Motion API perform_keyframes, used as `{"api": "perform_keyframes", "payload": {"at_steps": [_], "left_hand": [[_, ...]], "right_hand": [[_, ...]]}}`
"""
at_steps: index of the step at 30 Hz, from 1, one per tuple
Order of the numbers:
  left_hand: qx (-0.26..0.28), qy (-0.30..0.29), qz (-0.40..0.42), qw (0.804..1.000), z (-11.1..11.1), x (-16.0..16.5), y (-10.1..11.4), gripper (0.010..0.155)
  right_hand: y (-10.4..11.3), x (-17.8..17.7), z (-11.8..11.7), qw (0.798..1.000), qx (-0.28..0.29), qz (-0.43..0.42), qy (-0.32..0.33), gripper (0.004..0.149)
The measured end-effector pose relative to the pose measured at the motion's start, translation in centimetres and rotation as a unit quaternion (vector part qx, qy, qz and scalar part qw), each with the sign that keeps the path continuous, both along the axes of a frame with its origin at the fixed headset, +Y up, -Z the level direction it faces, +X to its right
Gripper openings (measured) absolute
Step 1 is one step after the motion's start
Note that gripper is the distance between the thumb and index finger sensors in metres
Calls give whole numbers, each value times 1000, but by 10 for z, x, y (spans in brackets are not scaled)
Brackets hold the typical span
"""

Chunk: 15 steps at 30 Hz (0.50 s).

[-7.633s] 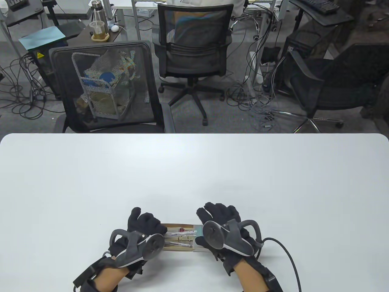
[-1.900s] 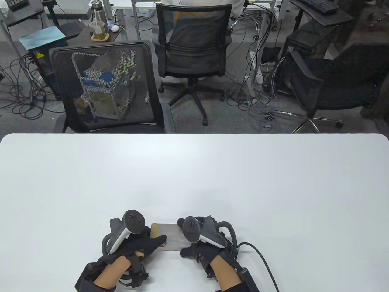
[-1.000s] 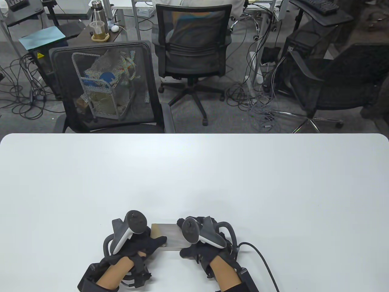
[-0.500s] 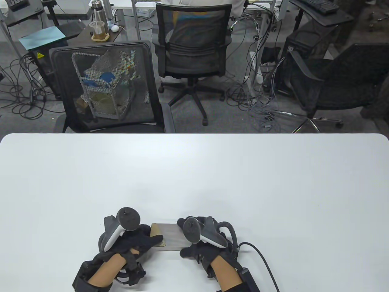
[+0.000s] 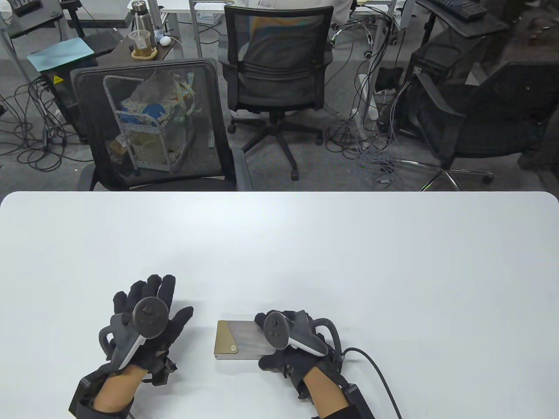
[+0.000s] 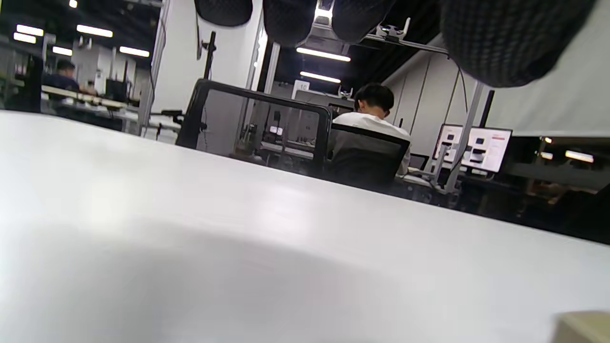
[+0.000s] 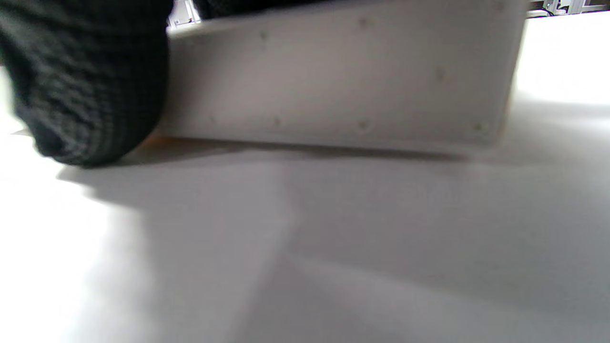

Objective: Pack snap-button pull-out pencil case

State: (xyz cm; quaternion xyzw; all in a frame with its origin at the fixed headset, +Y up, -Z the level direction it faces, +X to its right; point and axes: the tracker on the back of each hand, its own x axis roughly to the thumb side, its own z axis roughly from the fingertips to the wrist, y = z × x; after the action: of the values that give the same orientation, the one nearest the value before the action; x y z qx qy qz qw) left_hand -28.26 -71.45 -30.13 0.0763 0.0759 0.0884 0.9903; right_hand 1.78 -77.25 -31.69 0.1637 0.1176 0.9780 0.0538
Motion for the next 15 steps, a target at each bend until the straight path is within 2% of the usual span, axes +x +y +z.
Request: {"api": "perform_keyframes", "payload": {"at_steps": [5, 11, 15], "left_hand": [[11, 11, -52, 999, 7, -7, -11, 94], [32, -2, -53, 998, 10, -1, -9, 95], [28, -9, -60, 998, 11, 3, -10, 95]], "right_hand": [[0, 0, 0, 1000, -1, -2, 0, 91], [-1, 1, 0, 1000, -2, -4, 1, 91], [-1, 1, 0, 1000, -1, -1, 2, 91]]}}
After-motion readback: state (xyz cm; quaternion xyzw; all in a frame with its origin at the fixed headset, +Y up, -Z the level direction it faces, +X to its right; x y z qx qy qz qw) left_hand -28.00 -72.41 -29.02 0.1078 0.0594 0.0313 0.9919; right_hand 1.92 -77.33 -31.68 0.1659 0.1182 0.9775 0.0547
